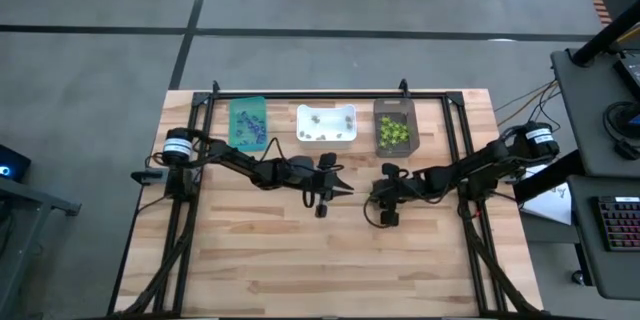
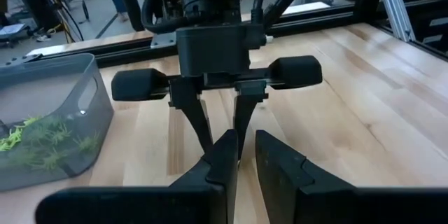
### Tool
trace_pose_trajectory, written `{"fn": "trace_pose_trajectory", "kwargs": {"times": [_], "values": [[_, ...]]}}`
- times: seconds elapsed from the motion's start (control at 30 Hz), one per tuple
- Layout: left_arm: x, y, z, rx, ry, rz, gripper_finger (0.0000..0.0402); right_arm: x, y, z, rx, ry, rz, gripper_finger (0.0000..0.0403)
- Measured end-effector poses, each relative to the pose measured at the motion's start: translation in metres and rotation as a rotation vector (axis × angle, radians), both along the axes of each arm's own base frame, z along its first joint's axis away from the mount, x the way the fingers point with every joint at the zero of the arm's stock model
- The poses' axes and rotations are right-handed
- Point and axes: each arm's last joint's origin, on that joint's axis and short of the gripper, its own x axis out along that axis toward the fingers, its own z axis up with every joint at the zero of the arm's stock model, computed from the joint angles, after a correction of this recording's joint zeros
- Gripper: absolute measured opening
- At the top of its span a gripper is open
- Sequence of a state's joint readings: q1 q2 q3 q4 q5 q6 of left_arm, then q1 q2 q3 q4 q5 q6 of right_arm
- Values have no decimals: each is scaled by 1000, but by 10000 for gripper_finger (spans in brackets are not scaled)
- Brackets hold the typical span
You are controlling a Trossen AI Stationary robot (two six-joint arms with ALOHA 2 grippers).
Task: Sort Halloween decoration
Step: Put the green spider toy into the black bin
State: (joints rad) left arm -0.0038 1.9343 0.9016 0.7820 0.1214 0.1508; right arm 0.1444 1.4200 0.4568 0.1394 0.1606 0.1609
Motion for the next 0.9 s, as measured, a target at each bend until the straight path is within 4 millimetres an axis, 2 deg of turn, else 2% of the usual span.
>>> {"fn": "trace_pose_trajectory", "kwargs": {"times": [0.33, 0.6, 0.73, 0.9], "values": [[0, 0, 1, -36, -7, 10, 36, 3, 0, -6, 26, -15, -21, 15], [-1, 0, 6, -84, -11, 22, 36, 4, -1, 0, 39, -60, -39, 9], [-7, 0, 26, -94, -66, 20, 36, 7, -1, 13, 59, -107, -57, 9], [-34, 0, 51, -106, -122, 19, 36, 16, -2, 46, 78, -150, -80, 9]]}}
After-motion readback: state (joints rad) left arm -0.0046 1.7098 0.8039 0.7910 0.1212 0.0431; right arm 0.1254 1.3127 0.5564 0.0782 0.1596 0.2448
